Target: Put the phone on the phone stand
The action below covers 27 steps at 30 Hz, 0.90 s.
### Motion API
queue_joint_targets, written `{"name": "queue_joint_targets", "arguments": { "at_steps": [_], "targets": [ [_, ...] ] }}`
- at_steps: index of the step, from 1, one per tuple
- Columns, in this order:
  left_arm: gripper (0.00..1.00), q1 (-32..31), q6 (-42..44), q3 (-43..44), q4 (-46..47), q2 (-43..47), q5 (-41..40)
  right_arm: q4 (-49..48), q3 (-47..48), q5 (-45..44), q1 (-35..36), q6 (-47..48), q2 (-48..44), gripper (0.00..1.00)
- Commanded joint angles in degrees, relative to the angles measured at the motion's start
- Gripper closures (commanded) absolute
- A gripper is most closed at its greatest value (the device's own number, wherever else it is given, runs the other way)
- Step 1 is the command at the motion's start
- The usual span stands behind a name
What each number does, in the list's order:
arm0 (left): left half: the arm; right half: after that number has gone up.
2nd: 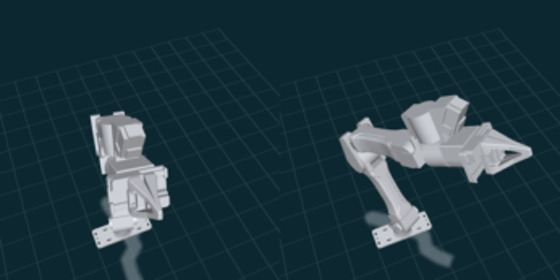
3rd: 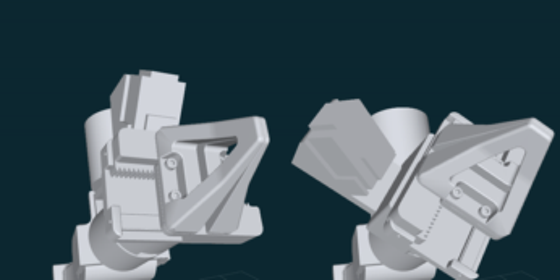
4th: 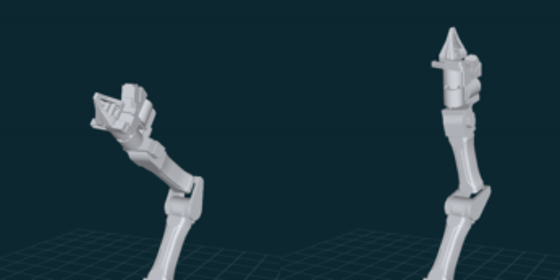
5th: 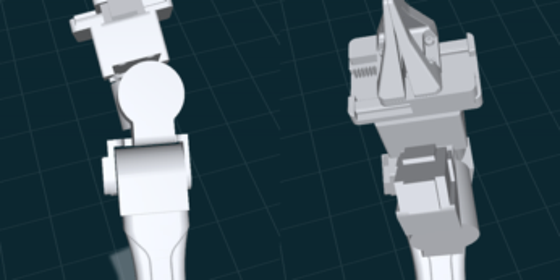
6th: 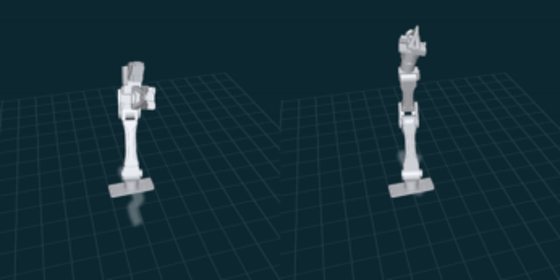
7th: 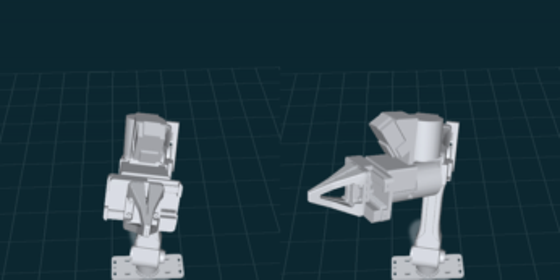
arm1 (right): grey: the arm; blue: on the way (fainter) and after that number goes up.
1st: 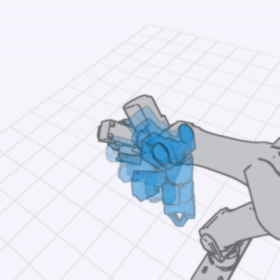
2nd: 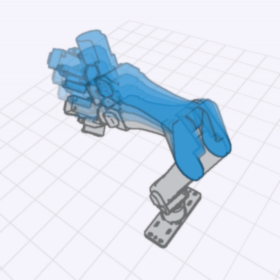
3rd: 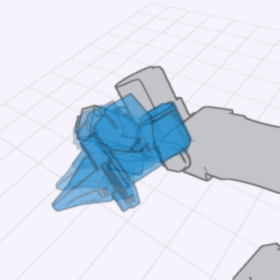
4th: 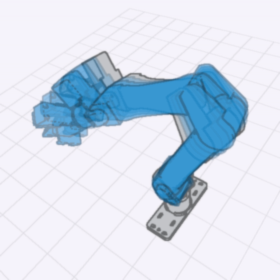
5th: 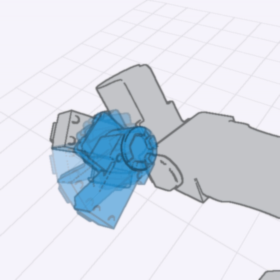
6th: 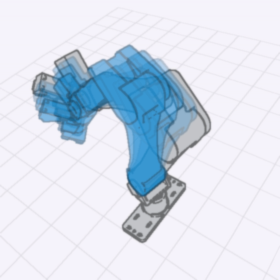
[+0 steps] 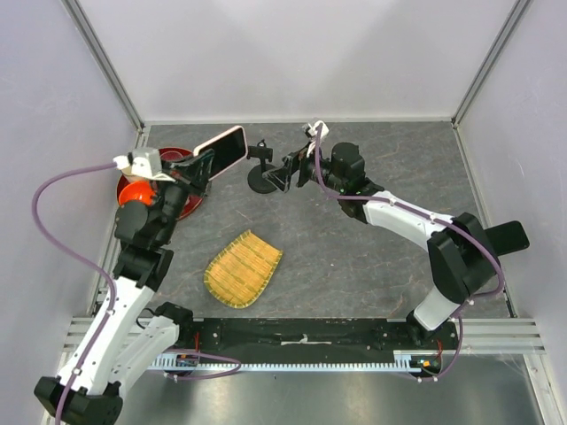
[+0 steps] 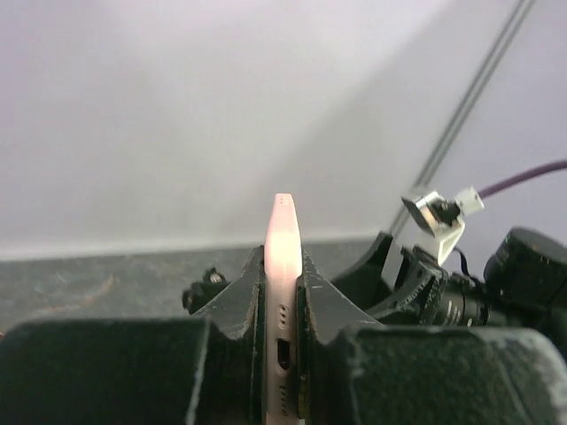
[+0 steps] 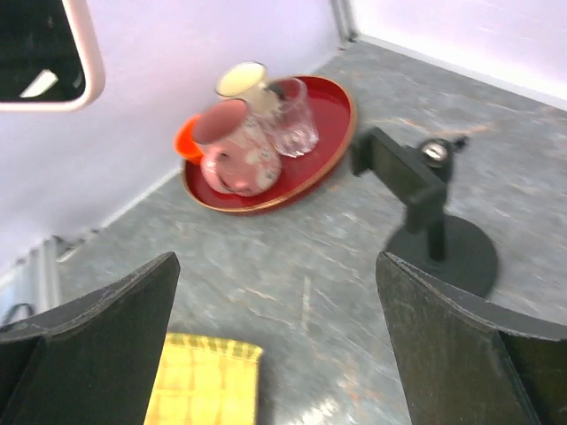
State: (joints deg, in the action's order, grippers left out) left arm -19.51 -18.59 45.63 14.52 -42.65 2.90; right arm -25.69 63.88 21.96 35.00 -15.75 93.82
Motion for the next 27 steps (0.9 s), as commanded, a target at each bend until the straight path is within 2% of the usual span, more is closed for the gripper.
{"name": "queue_joint_targets", "arguments": {
  "at_steps": [1, 2, 4, 5, 6, 8, 11, 16, 27],
  "targets": [
    [0.98, 1.1, -2.4, -1.4, 13.5, 3.1, -6.1, -18.8, -1.4, 8.9, 0.3, -15.7, 2.9, 0.02],
    [0.98, 1.3, -3.5, -1.9, 14.3, 3.0, -5.7, -27.0, -2.1, 9.4, 0.3, -18.7, 3.5, 0.02],
    [0.98, 1.7, -5.7, -2.3, 14.8, 2.7, -5.2, -36.0, -4.0, 10.4, 0.6, -28.6, 5.4, 0.02],
    [0.98, 2.1, -6.5, -2.6, 15.2, 2.3, -4.9, -44.5, -4.5, 10.2, 0.7, -31.7, 6.1, 0.02],
    [0.98, 2.4, -7.4, -2.8, 15.7, 1.9, -4.6, -48.4, -4.9, 9.8, 0.9, -38.3, 7.8, 0.02],
    [0.98, 3.3, -11.0, -3.3, 16.6, 0.9, -3.2, -58.8, -5.3, 8.0, 1.6, -44.3, 9.5, 0.04],
    [0.98, 3.9, -15.9, -4.0, 19.5, -1.5, 2.2, -66.4, -5.3, 5.3, 2.9, -51.6, 12.5, 0.05],
    [0.98, 4.1, -22.4, -5.0, 25.1, -6.6, 8.9, -67.5, -6.9, 2.7, 3.6, -52.4, 12.4, 0.07],
    [0.98, 4.3, -27.6, -5.2, 30.9, -11.7, 15.9, -74.9, -9.8, -2.4, 3.6, -57.9, 13.8, 0.09]
  ]
}}
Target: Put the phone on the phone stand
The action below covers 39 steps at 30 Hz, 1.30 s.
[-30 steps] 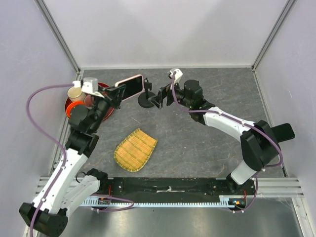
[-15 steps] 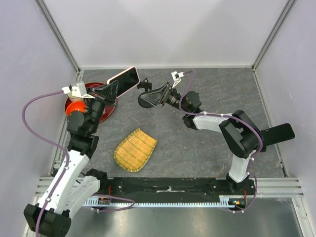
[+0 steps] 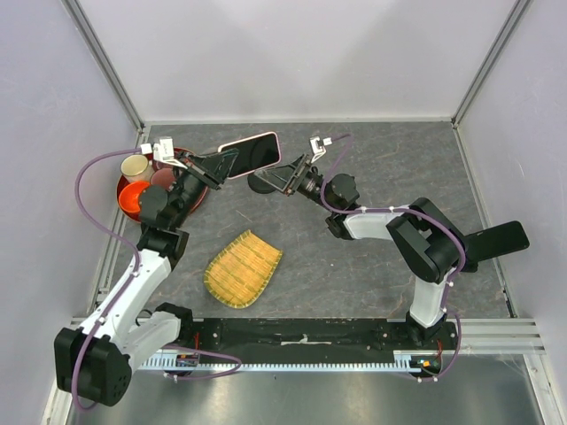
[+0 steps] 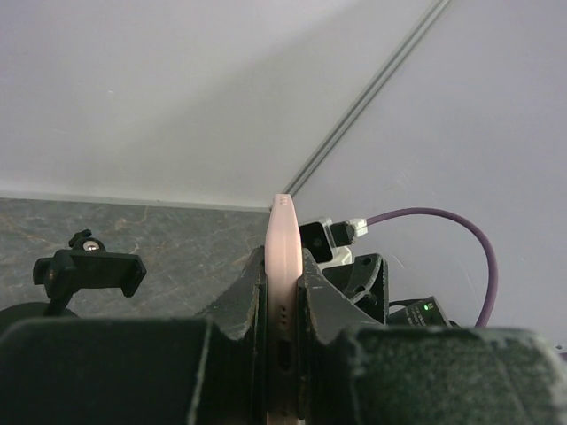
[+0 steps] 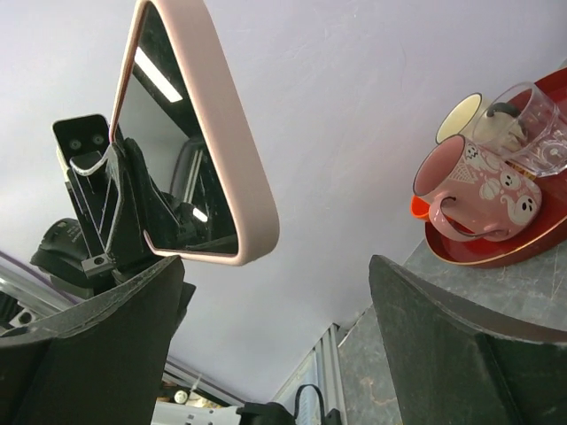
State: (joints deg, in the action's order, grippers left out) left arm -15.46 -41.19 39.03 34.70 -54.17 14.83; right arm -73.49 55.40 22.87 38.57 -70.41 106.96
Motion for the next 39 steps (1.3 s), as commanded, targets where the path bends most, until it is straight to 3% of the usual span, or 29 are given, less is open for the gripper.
{"name": "queue_joint_targets", "arguments": {
  "at_steps": [1, 4, 18, 24, 32, 33, 35, 37, 39],
  "targets": [
    [0.98, 0.3, -5.7, 1.4, 11.1, -0.6, 4.5, -27.1, -1.5, -3.7, 0.0, -3.2, 0.4, 0.10],
    [0.98, 0.3, -7.5, 1.3, 12.0, -2.2, 5.6, -27.2, -1.9, -3.5, -0.1, -2.8, -0.8, 0.15],
    [0.98, 0.3, -11.6, 1.1, 16.4, -6.3, 9.5, -27.1, -7.2, -4.3, -2.9, -1.3, -10.3, 0.11],
    [0.98, -0.2, -13.5, 1.1, 18.6, -8.4, 11.3, -27.1, -7.2, -4.0, -3.6, -2.4, -11.9, 0.14],
    [0.98, -2.0, -12.8, 1.3, 19.0, -9.1, 11.9, -27.1, -7.9, -3.8, -3.8, -1.2, -12.4, 0.51],
    [0.98, -2.0, -12.9, 1.3, 19.0, -9.1, 11.8, -27.1, -8.1, -3.9, -3.8, -1.2, -12.5, 0.61],
    [0.98, -2.1, -12.9, 1.7, 18.0, -9.2, 11.7, -27.2, -8.4, -3.8, -4.2, -1.1, -12.6, 0.72],
    [0.98, -2.0, -13.1, 2.4, 15.6, -9.3, 11.4, -27.2, -9.0, -3.7, -4.6, -0.7, -13.2, 0.94],
    [0.86, -1.9, -13.2, 4.0, 11.1, -9.5, 11.6, -27.2, -9.5, -3.2, -5.7, -0.2, -14.0, 1.00]
  ]
}}
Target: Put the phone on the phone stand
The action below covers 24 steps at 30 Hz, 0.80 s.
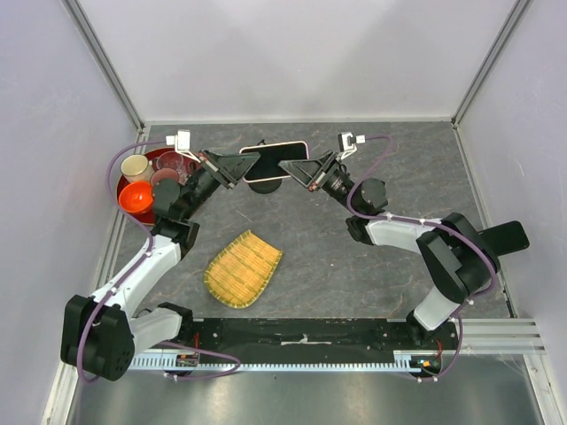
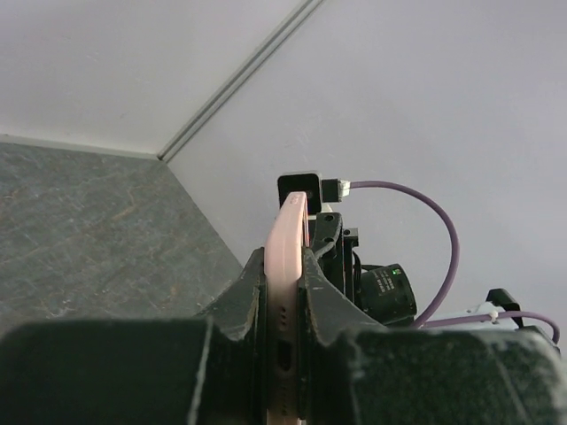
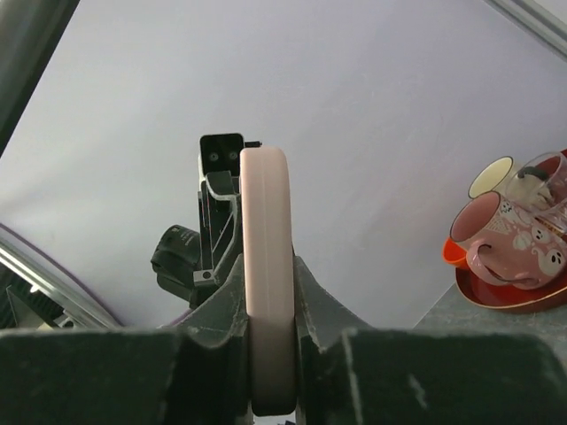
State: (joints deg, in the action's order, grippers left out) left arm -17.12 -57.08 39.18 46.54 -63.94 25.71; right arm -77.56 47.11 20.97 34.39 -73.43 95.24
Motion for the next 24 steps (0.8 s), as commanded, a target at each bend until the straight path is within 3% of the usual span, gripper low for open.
{"name": "queue_joint_targets", "arguments": {
  "at_steps": [1, 2, 5, 10, 13, 14, 16, 17, 20, 24],
  "targets": [
    [0.75, 0.2, 2.8, 4.4, -2.0, 0.1, 1.5, -23.1, -1.3, -0.9, -2.4, 2.9, -2.3, 1.00],
    [0.52, 0.7, 3.2, 5.3, -4.2, 0.1, 2.1, -23.1, -1.5, 0.0, -3.2, 2.9, -2.5, 1.00],
    [0.38, 2.1, 5.6, 6.8, -7.4, 0.9, 2.8, -22.9, -1.6, 2.8, -6.3, 1.9, -2.3, 1.00],
    [0.37, 3.4, 14.2, 9.5, -17.2, 5.2, -1.3, -19.8, 1.6, 12.7, -12.5, 2.1, -0.5, 1.00],
    [0.37, 3.5, 19.5, 11.5, -21.6, 6.4, -3.0, -10.5, 4.6, 20.8, -13.6, 9.7, -0.8, 1.00],
    [0.37, 3.5, 20.5, 12.3, -22.4, 6.0, -2.7, -1.7, 5.5, 22.9, -13.6, 12.8, -2.0, 1.00],
    [0.37, 3.4, 23.9, 16.2, -26.3, 3.4, 1.2, 9.0, 7.5, 25.8, -13.6, 20.9, -3.9, 1.00],
    [0.34, 3.5, 25.0, 17.8, -27.5, 1.8, 3.2, 19.5, 7.9, 26.2, -13.6, 29.1, -6.3, 1.00],
    [0.25, 3.3, 28.0, 24.6, -33.4, -4.6, 13.4, 38.6, 9.3, 27.2, -13.2, 47.5, -11.9, 1.00],
    [0.28, 3.0, 26.2, 28.1, -32.7, -10.8, 26.3, 51.2, 8.9, 28.9, -13.1, 60.6, -17.9, 1.00]
  ]
}}
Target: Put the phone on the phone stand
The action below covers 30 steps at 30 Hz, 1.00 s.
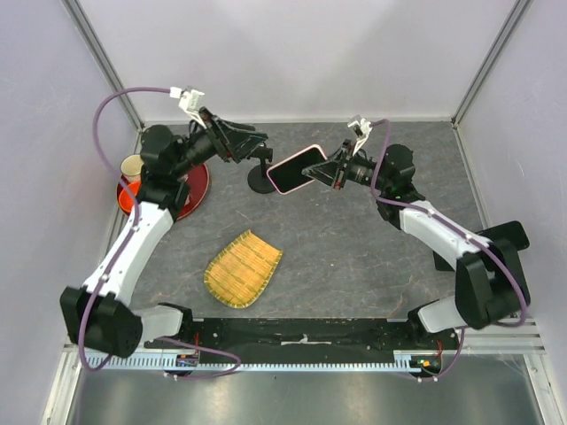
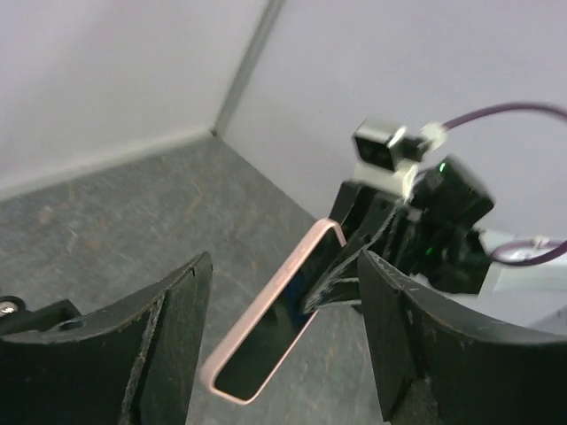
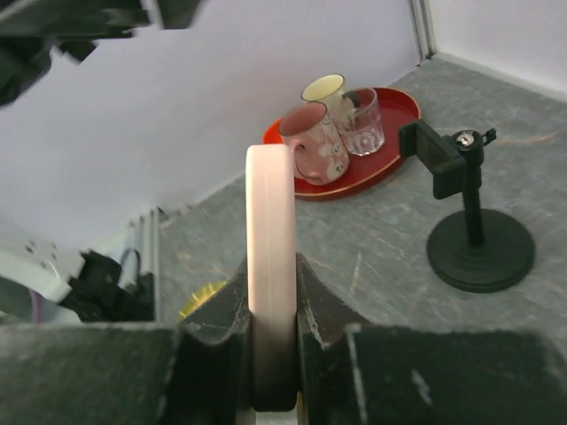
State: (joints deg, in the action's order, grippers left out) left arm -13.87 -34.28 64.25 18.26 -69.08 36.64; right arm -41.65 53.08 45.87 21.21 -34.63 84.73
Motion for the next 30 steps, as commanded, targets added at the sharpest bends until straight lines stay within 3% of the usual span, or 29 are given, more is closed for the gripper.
{"name": "queue_joint_targets", "arguments": {
  "at_steps": [1, 5, 10, 16, 30],
  "targets": [
    [0.29, -0.5, 3.2, 4.3, -4.1, -6.7, 17.4, 16.9, 2.6, 5.2, 0.1, 23.1, -8.4, 1.00],
    [0.31, -3.6, 4.8, 6.9, -4.0, -10.6, 27.3, 17.3, 2.4, 9.1, 0.1, 23.9, -10.3, 1.00],
    [0.28, -8.4, 10.6, 6.2, -5.0, -8.8, 29.8, 17.7, 2.8, 9.9, 0.1, 23.2, -10.1, 1.00],
    [0.27, -12.9, 23.4, 9.5, -19.6, -9.2, 25.5, 15.5, 2.4, 13.5, 0.1, 21.4, -11.1, 1.00],
    [0.29, -13.2, 25.9, 7.8, -20.1, -4.4, 14.0, 20.1, 2.9, 15.4, 0.1, 24.9, -12.0, 1.00]
  ]
}}
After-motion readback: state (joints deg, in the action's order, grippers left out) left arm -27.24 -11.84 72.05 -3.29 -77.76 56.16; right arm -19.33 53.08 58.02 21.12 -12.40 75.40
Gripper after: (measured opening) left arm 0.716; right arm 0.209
